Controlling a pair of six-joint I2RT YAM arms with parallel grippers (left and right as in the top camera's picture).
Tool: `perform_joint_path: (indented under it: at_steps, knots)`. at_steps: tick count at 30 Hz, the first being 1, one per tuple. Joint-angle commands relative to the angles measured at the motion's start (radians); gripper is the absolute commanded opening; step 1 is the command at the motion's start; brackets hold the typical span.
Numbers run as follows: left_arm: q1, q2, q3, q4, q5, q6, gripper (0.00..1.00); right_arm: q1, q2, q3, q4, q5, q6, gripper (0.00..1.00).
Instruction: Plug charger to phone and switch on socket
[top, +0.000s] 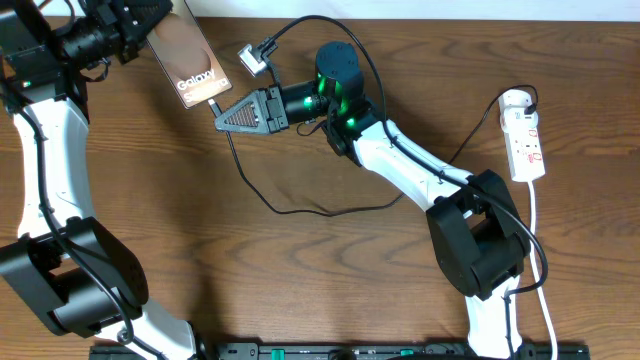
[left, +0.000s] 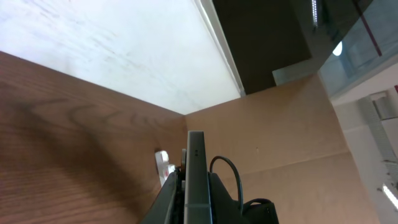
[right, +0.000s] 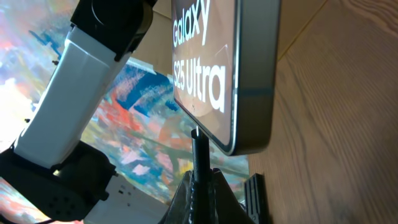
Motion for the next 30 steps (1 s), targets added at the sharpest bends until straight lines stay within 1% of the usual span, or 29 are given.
perform_joint_path:
  at_steps: [1, 13, 19, 30]
  knots:
    - [-0.006, -0.011, 0.005, 0.002, 0.068, 0.002, 0.07, -0.002, 0.005, 0.012, 0.005, 0.117, 0.031, 0.01]
    - [-0.006, -0.011, 0.005, 0.002, 0.075, 0.002, 0.07, 0.0, 0.005, 0.012, 0.058, 0.135, 0.086, 0.01]
    - [-0.006, -0.011, 0.005, 0.002, 0.088, 0.002, 0.07, 0.004, 0.005, 0.012, 0.057, 0.149, 0.087, 0.01]
    - [-0.006, -0.011, 0.005, 0.002, 0.087, 0.002, 0.07, 0.004, 0.005, 0.012, 0.057, 0.203, 0.135, 0.01]
